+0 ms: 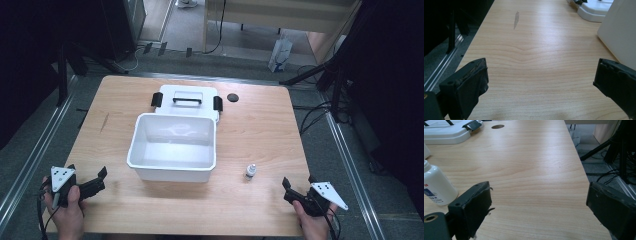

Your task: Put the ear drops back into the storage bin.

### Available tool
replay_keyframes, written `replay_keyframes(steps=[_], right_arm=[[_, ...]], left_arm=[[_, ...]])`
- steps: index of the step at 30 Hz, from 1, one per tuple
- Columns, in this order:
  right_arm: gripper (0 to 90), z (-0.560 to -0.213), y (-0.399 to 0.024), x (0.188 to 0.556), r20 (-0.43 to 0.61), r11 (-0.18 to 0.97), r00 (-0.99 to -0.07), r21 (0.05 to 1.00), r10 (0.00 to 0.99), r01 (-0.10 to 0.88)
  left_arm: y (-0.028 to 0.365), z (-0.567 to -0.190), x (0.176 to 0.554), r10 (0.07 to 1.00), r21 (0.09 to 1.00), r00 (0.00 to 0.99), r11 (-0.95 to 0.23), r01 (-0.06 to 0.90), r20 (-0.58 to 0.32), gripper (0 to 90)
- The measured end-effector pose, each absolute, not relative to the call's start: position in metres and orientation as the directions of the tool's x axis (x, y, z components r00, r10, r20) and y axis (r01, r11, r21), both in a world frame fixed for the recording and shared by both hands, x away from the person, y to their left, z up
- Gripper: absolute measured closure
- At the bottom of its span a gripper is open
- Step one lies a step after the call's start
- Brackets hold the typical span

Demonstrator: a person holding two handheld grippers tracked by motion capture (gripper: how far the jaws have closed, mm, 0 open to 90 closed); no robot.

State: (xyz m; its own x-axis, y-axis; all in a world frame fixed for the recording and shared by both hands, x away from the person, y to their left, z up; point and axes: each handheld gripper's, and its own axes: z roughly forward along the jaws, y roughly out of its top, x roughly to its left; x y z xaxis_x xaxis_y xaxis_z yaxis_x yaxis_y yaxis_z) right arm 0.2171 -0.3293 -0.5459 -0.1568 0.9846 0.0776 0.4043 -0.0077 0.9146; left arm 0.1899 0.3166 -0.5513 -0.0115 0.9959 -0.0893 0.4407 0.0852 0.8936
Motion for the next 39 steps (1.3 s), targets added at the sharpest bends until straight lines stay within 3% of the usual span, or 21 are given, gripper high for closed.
replay_keyframes(steps=[12, 19, 24, 26, 39], right_arm=[[17.5, -0.537, -0.334, 0.219, 0.087, 0.008, -0.192, 0.894, 0.978, 0.448], [19.1, -0.515, -0.32, 0.228, -0.012, 0.175, -0.299, 0.833, 0.954, 0.525], [20.0, -0.496, -0.31, 0.237, -0.028, 0.261, -0.383, 0.777, 0.923, 0.573], [19.0, -0.485, -0.301, 0.245, -0.061, 0.35, -0.448, 0.719, 0.892, 0.6], [19.2, -0.457, -0.272, 0.276, -0.153, 0.587, -0.601, 0.497, 0.784, 0.639]], left_arm=[[0.317, -0.551, 0.19, 0.996, 0.894, -0.016, 0.088, 0.439, -0.09, 0.1], [0.316, -0.551, 0.19, 0.996, 0.894, -0.018, 0.085, 0.44, -0.086, 0.1], [0.317, -0.551, 0.191, 0.996, 0.893, -0.018, 0.088, 0.441, -0.09, 0.1], [0.317, -0.551, 0.191, 0.996, 0.894, -0.018, 0.089, 0.44, -0.09, 0.1], [0.317, -0.551, 0.191, 0.995, 0.892, -0.017, 0.091, 0.443, -0.093, 0.1]])
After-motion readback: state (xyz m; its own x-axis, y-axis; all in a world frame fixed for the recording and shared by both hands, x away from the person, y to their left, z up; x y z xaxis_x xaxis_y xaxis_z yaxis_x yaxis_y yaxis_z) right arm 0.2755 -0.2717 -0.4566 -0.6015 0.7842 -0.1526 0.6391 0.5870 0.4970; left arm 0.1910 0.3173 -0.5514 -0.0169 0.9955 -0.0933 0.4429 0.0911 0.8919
